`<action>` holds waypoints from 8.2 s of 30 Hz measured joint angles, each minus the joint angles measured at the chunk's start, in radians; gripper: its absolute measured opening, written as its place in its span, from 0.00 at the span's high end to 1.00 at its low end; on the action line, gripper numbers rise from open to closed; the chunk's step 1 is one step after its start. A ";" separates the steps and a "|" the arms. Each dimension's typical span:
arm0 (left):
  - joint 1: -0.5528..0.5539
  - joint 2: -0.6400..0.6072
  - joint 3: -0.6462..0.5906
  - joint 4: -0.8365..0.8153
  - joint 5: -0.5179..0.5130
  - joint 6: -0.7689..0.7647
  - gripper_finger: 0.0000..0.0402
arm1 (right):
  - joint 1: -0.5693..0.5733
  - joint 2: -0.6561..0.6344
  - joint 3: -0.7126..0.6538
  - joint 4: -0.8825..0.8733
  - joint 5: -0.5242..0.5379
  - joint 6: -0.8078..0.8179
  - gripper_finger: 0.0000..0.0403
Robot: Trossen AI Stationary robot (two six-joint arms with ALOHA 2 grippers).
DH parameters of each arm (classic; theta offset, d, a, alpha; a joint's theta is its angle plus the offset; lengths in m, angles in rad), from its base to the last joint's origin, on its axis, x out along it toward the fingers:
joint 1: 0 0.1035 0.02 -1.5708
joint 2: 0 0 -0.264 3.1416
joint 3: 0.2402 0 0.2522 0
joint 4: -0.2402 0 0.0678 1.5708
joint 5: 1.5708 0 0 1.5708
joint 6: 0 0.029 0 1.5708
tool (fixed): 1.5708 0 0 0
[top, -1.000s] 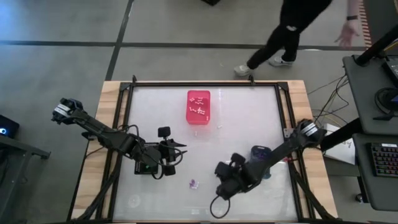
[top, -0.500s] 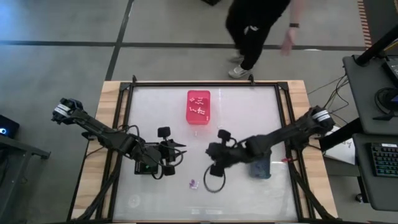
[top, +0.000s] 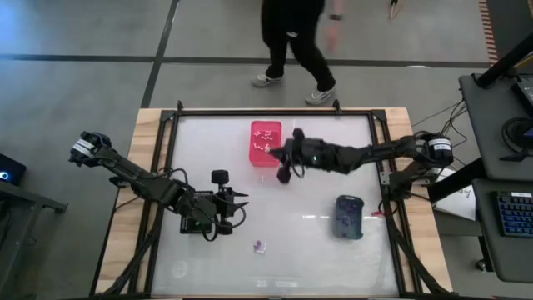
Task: Sort Halloween decoration
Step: Put the bone toy into the red bin, then put the witch hat toy into the blue bin
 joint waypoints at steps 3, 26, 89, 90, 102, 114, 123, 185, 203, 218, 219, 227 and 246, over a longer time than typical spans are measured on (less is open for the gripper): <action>0.002 0.000 0.000 -0.005 -0.001 0.027 0.80 | -0.083 0.002 0.000 -0.004 -0.003 0.019 0.97; 0.012 0.001 -0.001 -0.059 0.001 -0.159 0.80 | -0.254 0.184 0.155 -0.070 -0.013 0.023 0.91; 0.124 0.342 0.021 0.051 -0.120 -0.582 0.80 | 0.053 -0.267 0.021 -0.377 -0.027 0.052 0.78; 0.132 0.343 0.015 0.053 -0.113 -0.573 0.80 | 0.053 -0.265 0.021 -0.377 -0.027 0.052 0.78; 0.217 0.345 -0.168 0.479 0.033 -0.325 0.80 | 0.059 -0.263 0.021 -0.377 -0.026 0.056 0.78; 0.267 0.401 -0.202 0.607 -0.033 -0.375 0.80 | 0.059 -0.263 0.021 -0.377 -0.026 0.058 0.78; 0.267 0.554 -0.123 0.614 -0.053 -0.376 0.75 | 0.059 -0.262 0.021 -0.378 -0.027 0.060 0.78; 0.273 0.631 -0.131 0.683 -0.072 -0.459 1.00 | 0.079 -0.262 0.021 -0.429 -0.027 0.119 0.78; 0.267 0.377 -0.138 0.609 0.031 -0.263 1.00 | 0.164 -0.262 0.021 -0.436 -0.027 0.157 0.78; 0.657 0.248 -0.117 0.555 0.250 0.039 1.00 | 0.224 -0.262 0.021 -0.428 -0.026 0.196 0.78; 0.688 0.254 -0.112 0.556 0.284 0.037 1.00 | 0.224 -0.262 0.021 -0.428 -0.026 0.197 0.78; 0.754 0.254 -0.087 0.546 0.344 0.050 1.00 | 0.225 -0.261 0.021 -0.444 -0.026 0.227 0.78; 0.436 0.053 -0.089 0.284 0.344 -0.054 1.00 | 0.225 -0.259 0.021 -0.556 -0.028 0.417 0.78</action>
